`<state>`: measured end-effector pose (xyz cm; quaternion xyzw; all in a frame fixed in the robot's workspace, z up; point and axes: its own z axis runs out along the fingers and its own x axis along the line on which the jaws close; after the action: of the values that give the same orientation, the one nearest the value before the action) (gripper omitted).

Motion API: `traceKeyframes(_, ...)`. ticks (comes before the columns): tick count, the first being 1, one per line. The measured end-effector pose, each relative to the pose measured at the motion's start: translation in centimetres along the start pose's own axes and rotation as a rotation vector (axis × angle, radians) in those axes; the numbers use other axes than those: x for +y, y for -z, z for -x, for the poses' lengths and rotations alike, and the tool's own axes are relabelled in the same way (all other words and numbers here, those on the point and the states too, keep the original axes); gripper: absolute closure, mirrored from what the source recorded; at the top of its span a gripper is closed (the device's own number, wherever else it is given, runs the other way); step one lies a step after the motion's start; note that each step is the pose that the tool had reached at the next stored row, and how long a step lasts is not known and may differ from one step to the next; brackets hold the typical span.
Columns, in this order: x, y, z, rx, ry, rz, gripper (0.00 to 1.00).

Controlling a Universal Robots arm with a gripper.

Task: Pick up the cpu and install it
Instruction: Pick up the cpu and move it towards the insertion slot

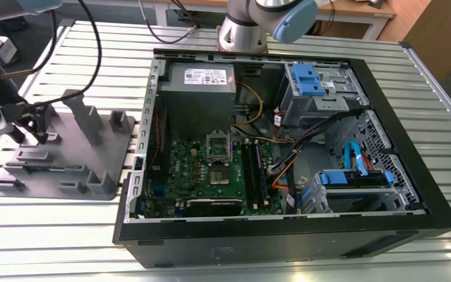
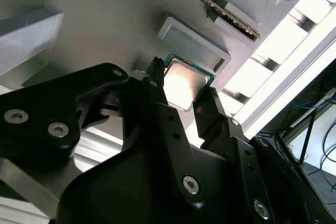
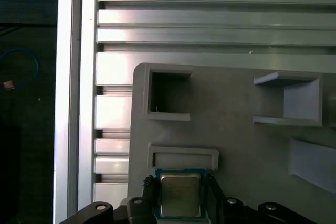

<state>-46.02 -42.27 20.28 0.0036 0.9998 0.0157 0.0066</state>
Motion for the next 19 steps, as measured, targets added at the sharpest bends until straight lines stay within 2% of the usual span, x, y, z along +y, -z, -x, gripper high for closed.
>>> traceKeyframes(7,0.06,1.71,0.02,0.0,0.0,0.0001,0.53)
traceKeyframes(12,0.12,3.6,0.05,0.0001,0.0,0.0012,0.53)
traceKeyframes(19,0.21,6.76,0.09,0.0,-0.001,0.002,0.53)
